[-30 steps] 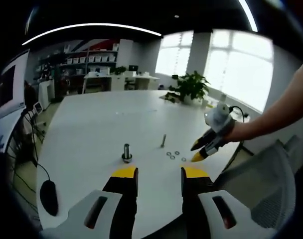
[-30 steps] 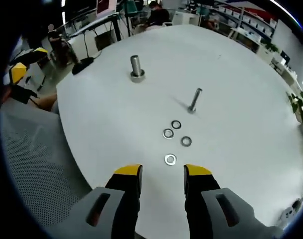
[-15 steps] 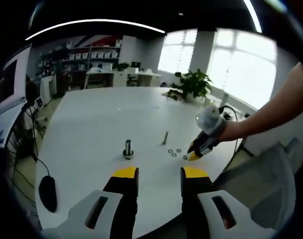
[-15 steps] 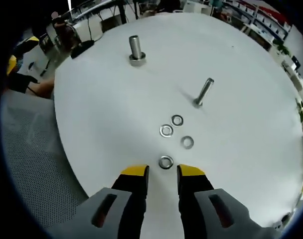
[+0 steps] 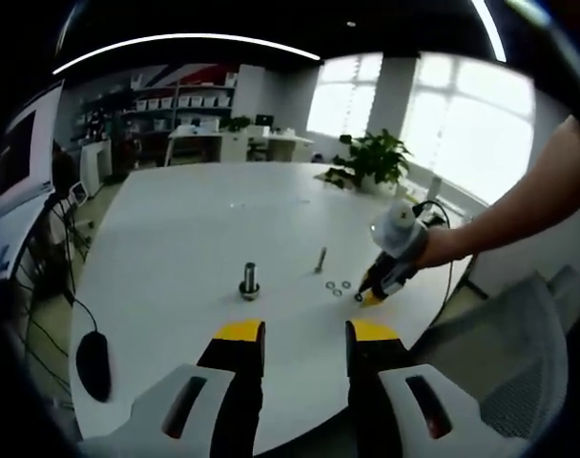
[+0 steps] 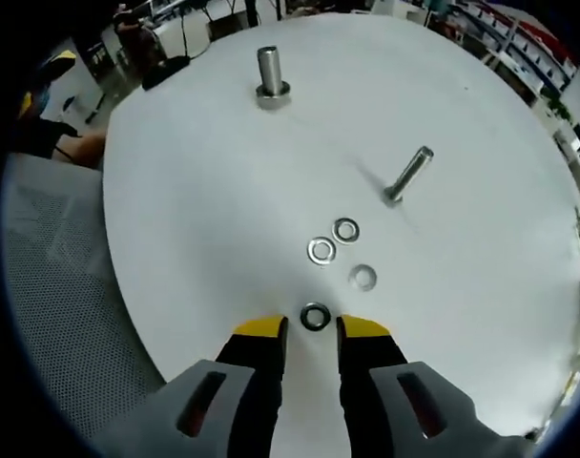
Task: Place the washer onto the threaded stud by aligning its center hole with the stud, sliding it down to the base, and recovering from edge contact or off-axis alignment until the washer reaches the visible bottom stop.
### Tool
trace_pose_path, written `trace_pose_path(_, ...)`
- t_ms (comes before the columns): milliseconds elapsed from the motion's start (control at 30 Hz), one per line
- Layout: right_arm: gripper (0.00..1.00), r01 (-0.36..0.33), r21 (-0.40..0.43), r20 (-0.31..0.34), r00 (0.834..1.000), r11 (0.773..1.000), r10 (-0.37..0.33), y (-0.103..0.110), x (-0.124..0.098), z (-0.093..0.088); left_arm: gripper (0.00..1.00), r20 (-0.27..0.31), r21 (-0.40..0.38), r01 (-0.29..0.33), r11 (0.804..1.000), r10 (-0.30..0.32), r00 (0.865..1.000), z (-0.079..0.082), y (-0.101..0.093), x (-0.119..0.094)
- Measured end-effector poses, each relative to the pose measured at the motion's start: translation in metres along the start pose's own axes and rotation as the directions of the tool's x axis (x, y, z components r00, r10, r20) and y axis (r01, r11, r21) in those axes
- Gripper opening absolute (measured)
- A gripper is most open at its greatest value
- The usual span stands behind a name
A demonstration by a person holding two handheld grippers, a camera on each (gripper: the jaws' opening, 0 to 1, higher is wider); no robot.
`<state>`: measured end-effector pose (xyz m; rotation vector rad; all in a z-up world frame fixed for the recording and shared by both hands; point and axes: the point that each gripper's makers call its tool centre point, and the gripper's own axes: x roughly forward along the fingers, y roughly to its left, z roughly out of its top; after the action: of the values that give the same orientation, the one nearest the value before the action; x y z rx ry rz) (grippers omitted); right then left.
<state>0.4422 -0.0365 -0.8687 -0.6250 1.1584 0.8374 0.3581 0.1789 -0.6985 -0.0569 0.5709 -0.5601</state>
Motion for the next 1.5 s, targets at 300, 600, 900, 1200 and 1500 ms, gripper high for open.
trace_pose_path(300,0.17,-0.019,-0.128,-0.103,0.995,0.992,0.006,0.003,0.0039,0.0045,0.32,-0.012,0.011,-0.005,1.0,0.005,1.0,-0.0024,0.0003,-0.0001)
trace_pose_path(600,0.17,-0.033,-0.165,-0.152,0.988,0.986,0.007,0.0027,0.0033,0.0029,0.32,-0.016,0.022,-0.002,1.0,0.002,1.0,-0.0027,-0.0008,0.0002)
trace_pose_path(900,0.17,-0.046,-0.237,-0.2,0.98,0.97,-0.003,0.0035,0.0038,0.0012,0.32,-0.02,0.019,-0.001,1.0,0.001,1.0,-0.0036,-0.0008,0.0001)
trace_pose_path(1200,0.15,-0.04,-0.19,-0.227,0.974,0.981,-0.005,0.0029,0.0037,0.0017,0.31,-0.028,0.019,0.002,1.0,-0.002,1.0,-0.0051,-0.0012,0.0007)
trace_pose_path(1500,0.14,0.004,-0.044,-0.191,0.981,0.999,-0.013,0.0004,0.0042,-0.0008,0.31,-0.028,0.019,0.001,1.0,0.0,1.0,-0.0053,-0.0009,0.0005)
